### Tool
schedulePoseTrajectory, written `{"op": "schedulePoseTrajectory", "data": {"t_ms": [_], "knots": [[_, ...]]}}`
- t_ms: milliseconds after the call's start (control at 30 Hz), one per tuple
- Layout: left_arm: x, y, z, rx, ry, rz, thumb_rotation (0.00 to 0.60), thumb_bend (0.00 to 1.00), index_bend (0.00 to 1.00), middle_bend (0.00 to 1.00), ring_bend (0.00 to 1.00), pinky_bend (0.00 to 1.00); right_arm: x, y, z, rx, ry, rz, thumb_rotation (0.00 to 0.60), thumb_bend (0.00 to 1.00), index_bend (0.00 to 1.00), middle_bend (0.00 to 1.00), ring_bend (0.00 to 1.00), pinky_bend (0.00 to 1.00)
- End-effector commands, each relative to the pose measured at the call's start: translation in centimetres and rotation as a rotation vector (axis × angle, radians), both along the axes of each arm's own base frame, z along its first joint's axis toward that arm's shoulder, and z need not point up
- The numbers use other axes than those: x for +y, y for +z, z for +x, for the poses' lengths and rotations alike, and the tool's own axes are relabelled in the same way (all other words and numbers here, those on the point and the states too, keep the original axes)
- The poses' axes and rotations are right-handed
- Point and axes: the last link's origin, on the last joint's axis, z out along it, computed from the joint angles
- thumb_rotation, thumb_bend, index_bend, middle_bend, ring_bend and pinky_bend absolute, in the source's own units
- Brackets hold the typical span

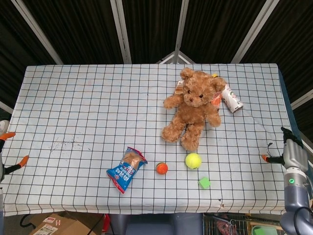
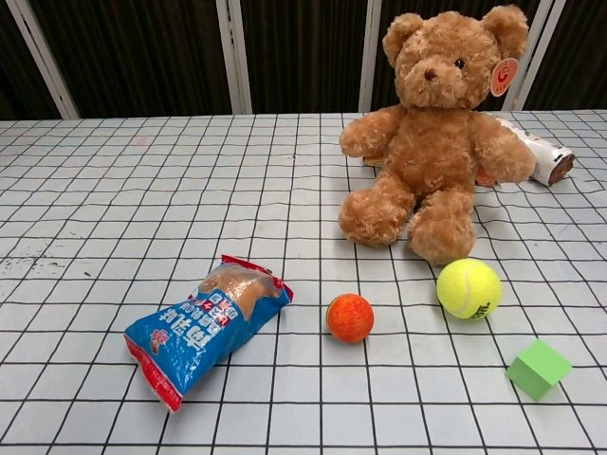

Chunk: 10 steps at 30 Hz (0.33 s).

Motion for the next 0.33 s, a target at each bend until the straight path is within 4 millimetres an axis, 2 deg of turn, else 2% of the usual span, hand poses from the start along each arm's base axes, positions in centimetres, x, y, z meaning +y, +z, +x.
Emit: {"op": "schedulePoseTrajectory", "data": {"t_ms": [33, 167, 333], "knots": [[-0.1, -0.3, 0.2, 0.01, -0.007, -0.019, 0.6, 0.28, 0.26, 0.01, 0.0, 0.0, 9.0, 0.5, -2.5, 0.157, 0.183, -0.062, 0.6, 0.17, 0.0, 0.0, 0.0, 0.0], [-0.3, -0.5, 0.3, 0.02, -0.019, -0.03, 0.6, 0.28, 0.26, 0.01, 0.0, 0.0, 10.5, 1.8, -3.4, 0.28, 0.292, -0.077, 0.6, 0.17, 0.0, 0.0, 0.0, 0.0], [-0.3, -0.4, 0.3, 0.021, -0.028, -0.049, 0.6, 0.28, 0.25, 0.0, 0.0, 0.0, 12.0, 2.7, -3.8, 0.266, 0.355, -0.061, 0.6, 0.17, 0.0, 0.0, 0.0, 0.0]]}}
